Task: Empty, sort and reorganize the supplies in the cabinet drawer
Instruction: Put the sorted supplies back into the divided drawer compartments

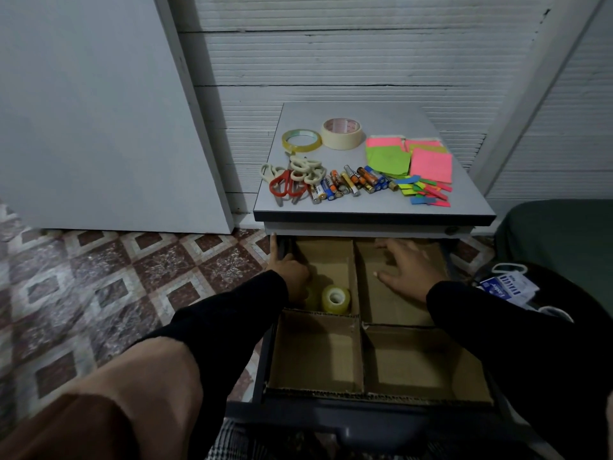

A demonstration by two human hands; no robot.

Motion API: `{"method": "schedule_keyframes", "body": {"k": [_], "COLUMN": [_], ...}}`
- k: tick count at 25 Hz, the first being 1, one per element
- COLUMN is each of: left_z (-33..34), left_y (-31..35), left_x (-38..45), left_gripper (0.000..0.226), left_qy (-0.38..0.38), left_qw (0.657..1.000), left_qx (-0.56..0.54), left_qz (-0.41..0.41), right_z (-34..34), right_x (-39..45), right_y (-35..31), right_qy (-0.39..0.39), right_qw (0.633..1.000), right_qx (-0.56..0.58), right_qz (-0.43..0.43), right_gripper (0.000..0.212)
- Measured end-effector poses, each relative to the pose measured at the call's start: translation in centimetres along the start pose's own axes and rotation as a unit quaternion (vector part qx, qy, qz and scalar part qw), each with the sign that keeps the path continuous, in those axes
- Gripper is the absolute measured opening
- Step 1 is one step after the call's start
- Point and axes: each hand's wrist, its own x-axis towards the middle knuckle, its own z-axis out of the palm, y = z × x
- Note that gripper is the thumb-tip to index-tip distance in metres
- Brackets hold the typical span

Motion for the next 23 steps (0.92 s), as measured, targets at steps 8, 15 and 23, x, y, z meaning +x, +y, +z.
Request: {"method": "schedule_keyframes", "body": {"k": [8,15,23], "left_z": [0.6,0.5,-5.1], "left_y": [-0.1,-0.2,-3.2], "left_x": [-1.2,-1.1,-3.9], "left_gripper": [0.031,0.037,0.025], "left_qy": [0.035,0.02,0.133], "left_qw": [0.999,0.999,0.957], "left_qx": [-0.029,-0.047,-0.245], "left_qz": [-0.005,-0.003,0.077], "right_z": [-1.3,-1.6,-4.3], "right_x": [-0.5,-0.7,0.7], "right_y": [-1.1,-1.7,-3.6], "right_qy": [0.002,-0.008,-0.011], "right_qw": [1.0,1.0,0.999], "right_qx": [0.024,0.009,-0.007], "right_qz": [-0.002,-0.007,-0.041], "right_gripper": [0.052,0.052,0.035]}}
